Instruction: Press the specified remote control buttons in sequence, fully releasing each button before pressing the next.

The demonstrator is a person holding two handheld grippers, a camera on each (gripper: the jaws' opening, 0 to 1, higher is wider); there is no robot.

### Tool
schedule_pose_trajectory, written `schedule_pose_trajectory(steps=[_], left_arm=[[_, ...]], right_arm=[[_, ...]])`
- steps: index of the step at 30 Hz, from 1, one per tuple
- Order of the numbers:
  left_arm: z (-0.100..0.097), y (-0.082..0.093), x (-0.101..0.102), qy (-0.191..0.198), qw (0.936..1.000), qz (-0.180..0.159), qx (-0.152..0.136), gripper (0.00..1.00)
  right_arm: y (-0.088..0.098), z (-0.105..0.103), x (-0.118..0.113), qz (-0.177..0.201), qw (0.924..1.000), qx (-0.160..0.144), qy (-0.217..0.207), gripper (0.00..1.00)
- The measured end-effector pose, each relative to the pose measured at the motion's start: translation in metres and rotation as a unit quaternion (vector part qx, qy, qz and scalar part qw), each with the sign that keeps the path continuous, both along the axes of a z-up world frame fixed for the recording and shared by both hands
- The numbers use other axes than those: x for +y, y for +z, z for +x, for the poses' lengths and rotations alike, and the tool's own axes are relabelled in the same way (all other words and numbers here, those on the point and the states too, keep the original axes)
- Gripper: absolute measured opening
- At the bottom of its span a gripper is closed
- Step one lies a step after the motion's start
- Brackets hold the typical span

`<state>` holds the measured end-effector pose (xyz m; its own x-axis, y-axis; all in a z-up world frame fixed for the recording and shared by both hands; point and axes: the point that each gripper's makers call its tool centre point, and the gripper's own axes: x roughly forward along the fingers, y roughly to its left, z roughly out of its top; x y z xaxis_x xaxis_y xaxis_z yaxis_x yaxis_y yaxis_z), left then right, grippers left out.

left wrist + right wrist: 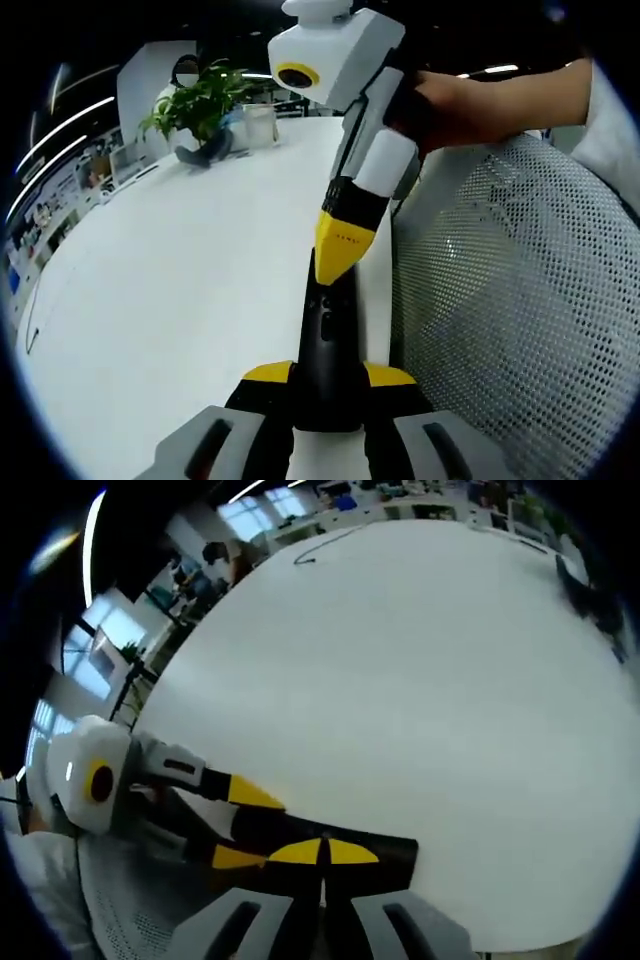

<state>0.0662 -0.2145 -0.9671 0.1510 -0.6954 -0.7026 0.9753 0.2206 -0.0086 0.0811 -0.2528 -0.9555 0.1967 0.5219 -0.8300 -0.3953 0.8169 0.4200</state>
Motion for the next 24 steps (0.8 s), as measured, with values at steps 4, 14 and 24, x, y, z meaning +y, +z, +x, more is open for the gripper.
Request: schedule_pose_trajectory(steps=[4,14,24], left_arm=[[0.0001,-0.0003,-0.0002,0.0,1.0,0.0,0.0,0.24],[0.0004,-0.0003,-0.0002,0.0,1.0,-0.001,0.0,0.24],[0.0003,-0.0005,-0.0001,0.0,1.0,-0.001,-0.001,0.24]], right_arm=[[-0.0019,0.0,-0.0003,-0.008,1.0,-0.002,0.004,0.0],[-0.0031,-0.0009,0.0011,-0.033,0.9988,-0.02,0.029,0.0],[-0.0047,-0.0019,0.0014,-0.051,0.9968,-0.037,0.049,0.0]])
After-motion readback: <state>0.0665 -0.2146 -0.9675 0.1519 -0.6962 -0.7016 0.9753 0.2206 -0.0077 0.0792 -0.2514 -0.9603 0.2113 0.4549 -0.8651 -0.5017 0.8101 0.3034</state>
